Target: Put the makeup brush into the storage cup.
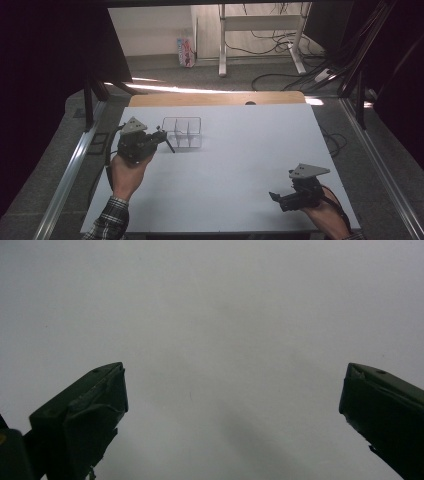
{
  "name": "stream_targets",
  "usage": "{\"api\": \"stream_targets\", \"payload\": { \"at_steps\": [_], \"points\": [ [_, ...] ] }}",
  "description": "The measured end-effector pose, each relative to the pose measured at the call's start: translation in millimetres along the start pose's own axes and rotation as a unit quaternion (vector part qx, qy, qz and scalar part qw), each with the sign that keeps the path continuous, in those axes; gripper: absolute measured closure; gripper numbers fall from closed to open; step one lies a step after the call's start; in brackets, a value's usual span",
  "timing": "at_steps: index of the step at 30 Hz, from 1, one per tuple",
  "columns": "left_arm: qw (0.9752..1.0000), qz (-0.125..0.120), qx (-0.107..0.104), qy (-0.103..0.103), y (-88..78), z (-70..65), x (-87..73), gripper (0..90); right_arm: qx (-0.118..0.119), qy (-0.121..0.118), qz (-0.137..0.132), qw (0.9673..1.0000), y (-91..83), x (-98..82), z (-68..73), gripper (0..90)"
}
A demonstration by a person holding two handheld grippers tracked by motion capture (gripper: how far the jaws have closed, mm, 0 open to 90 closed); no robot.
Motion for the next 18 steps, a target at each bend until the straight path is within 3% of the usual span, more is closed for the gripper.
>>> {"api": "stream_targets", "payload": {
  "at_steps": [10, 18],
  "points": [
    [0.9999, -0.002, 0.006, 0.011, 8.1, 3.3, 18.0, 83.5, -0.002, 0.002, 0.004, 1.0000, -4.7, -4.5, -4.2, 0.0],
    [0.9999, -0.010, 0.004, 0.005, 12.4, 8.2, 28.9, 83.5, -0.008, 0.005, 0.003, 1.0000, -7.9, -6.7, -8.6, 0.0]
  ]
}}
Point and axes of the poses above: each handheld gripper's, and its own axes: y roughly forward along the jaws, x roughly out of its top, z roughly to its left, the point moved 7 cm from there along y, roughly forward along the jaws, and after that the axes turned 9 degrees about -z, right-handed, at the moved point
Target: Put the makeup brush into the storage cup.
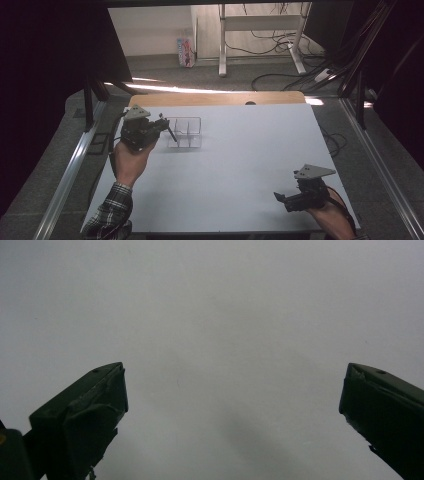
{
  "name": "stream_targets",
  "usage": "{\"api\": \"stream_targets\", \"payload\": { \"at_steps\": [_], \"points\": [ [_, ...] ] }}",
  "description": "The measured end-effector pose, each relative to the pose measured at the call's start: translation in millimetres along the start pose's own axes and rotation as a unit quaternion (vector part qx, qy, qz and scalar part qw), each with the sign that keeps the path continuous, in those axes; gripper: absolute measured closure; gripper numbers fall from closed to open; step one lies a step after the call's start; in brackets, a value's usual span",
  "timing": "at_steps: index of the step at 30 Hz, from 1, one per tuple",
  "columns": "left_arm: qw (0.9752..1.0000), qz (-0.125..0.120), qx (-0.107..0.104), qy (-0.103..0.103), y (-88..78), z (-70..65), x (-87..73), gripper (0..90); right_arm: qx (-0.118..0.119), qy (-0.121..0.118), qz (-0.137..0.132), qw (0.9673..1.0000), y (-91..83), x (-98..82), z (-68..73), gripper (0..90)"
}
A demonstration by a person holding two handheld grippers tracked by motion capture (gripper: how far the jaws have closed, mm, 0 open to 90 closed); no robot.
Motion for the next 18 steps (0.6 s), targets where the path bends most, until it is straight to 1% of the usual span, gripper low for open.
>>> {"api": "stream_targets", "payload": {
  "at_steps": [3, 7, 12, 15, 18],
  "points": [
    [1.0000, -0.001, -0.001, -0.001, 2.5, 1.2, 3.5, 83.5, -0.001, 0.003, 0.003, 1.0000, 0.0, -1.7, -1.6, 0.0],
    [1.0000, 0.000, 0.003, 0.007, 7.1, 2.6, 9.6, 83.5, -0.002, 0.001, 0.007, 1.0000, 0.4, -2.8, -2.2, 0.0],
    [0.9999, -0.001, 0.008, 0.009, 14.6, 4.4, 14.9, 83.5, -0.002, 0.002, 0.000, 1.0000, -1.4, -1.9, -4.8, 0.0],
    [0.9998, 0.000, 0.014, 0.013, 20.9, 6.4, 15.6, 83.5, 0.005, 0.013, -0.010, 0.9998, -2.7, -0.1, -6.4, 0.0],
    [0.9999, -0.003, 0.016, 0.006, 26.3, 9.0, 16.7, 83.5, 0.006, 0.012, -0.009, 0.9999, -1.8, -1.0, -6.7, 0.0]
  ]
}}
Point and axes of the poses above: each handheld gripper's, and its own axes: y roughly forward along the jaws, x roughly out of its top, z roughly to its left, the point moved 7 cm from there along y, roughly forward along the jaws, and after that the axes turned 9 degrees about -z, right-handed, at the moved point
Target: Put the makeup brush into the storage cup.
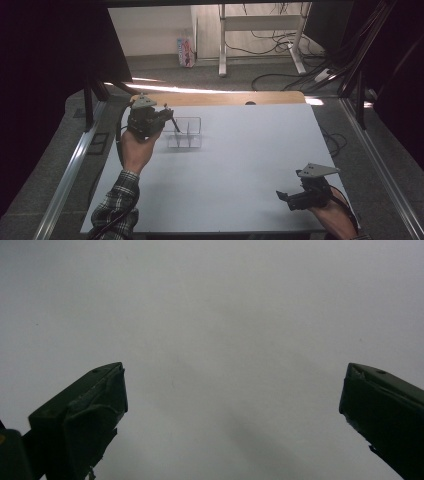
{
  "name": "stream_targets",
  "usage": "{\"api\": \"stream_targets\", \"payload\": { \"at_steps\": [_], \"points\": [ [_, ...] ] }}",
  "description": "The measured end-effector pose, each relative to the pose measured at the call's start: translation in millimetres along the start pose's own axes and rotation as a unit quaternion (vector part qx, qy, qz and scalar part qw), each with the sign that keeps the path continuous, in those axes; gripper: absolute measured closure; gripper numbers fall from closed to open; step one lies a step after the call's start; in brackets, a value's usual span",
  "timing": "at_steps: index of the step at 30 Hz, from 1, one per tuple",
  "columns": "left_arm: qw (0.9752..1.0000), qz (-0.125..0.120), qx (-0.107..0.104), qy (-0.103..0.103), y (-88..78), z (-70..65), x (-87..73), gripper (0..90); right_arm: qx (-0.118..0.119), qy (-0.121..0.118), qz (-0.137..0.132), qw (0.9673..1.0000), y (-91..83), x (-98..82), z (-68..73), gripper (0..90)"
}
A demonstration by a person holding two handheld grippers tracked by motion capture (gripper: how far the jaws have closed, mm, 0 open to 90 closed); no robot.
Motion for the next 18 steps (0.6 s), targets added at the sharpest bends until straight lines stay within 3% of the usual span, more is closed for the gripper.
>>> {"api": "stream_targets", "payload": {
  "at_steps": [18],
  "points": [
    [0.9997, 0.008, 0.018, 0.014, 21.5, 7.1, 12.6, 83.5, 0.008, -0.002, 0.010, 0.9999, 3.4, -2.5, 2.9, 0.0]
  ]
}}
Point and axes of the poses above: each handheld gripper's, and its own axes: y roughly forward along the jaws, x roughly out of its top, z roughly to its left, the point moved 7 cm from there along y, roughly forward along the jaws, and after that the axes turned 9 degrees about -z, right-handed, at the moved point
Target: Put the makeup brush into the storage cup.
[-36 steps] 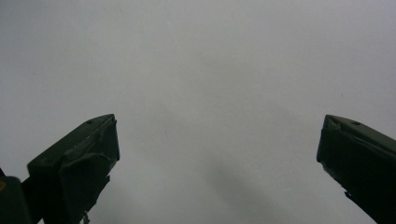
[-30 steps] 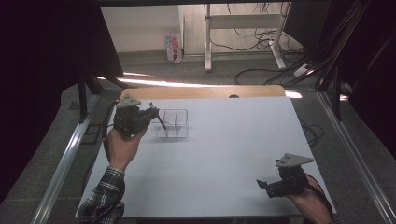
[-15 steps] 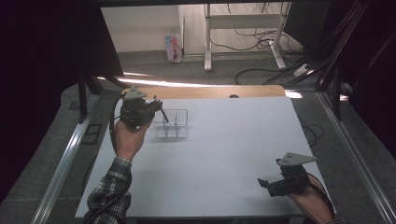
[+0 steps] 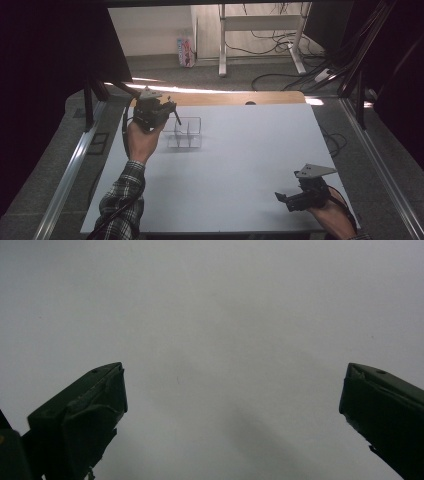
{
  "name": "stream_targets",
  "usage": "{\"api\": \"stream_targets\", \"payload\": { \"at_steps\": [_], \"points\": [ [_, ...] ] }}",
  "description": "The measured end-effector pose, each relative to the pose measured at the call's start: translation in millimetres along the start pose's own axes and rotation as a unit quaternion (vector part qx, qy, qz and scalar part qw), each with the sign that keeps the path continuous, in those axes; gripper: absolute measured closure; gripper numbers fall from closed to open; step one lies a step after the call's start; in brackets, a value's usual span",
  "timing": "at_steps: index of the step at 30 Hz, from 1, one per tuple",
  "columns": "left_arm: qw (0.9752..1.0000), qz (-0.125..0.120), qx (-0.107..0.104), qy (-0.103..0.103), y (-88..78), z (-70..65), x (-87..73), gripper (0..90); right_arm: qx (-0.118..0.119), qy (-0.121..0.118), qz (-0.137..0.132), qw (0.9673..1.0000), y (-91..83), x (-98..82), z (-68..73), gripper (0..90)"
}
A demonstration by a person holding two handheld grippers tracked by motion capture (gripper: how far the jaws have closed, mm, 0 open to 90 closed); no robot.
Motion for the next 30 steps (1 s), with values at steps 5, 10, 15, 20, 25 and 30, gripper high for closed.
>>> {"api": "stream_targets", "payload": {
  "at_steps": [5, 10, 15, 20, 25, 30],
  "points": [
    [1.0000, 0.003, 0.002, 0.002, 6.0, 0.1, 0.2, 83.5, 0.001, 0.001, 0.001, 1.0000, 0.2, -0.2, 0.2, 0.0],
    [1.0000, 0.005, 0.001, 0.002, 11.2, -0.5, -2.4, 83.5, 0.003, 0.002, 0.001, 1.0000, 0.4, -0.3, 0.5, 0.0],
    [0.9999, 0.011, 0.002, 0.002, 18.2, -0.8, -7.6, 83.4, 0.003, 0.001, 0.002, 1.0000, 0.1, -0.8, 0.8, 0.0],
    [0.9999, 0.013, 0.000, 0.000, 24.6, -1.5, -12.8, 83.5, 0.003, -0.001, 0.003, 1.0000, 0.1, -1.3, 1.0, 0.0],
    [0.9998, 0.020, 0.001, 0.001, 30.6, -1.6, -18.4, 83.5, 0.003, 0.000, 0.006, 1.0000, 0.5, -2.3, 1.2, 0.0],
    [0.9997, 0.026, 0.003, 0.001, 34.5, 0.0, -25.3, 83.4, 0.002, -0.002, 0.009, 1.0000, 0.7, -3.0, 1.5, 0.0]
  ]
}}
Point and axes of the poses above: each handheld gripper's, and its own axes: y roughly forward along the jaws, x roughly out of its top, z roughly to its left, the point moved 7 cm from there along y, roughly forward along the jaws, and after that the axes turned 9 degrees about -z, right-handed, at the moved point
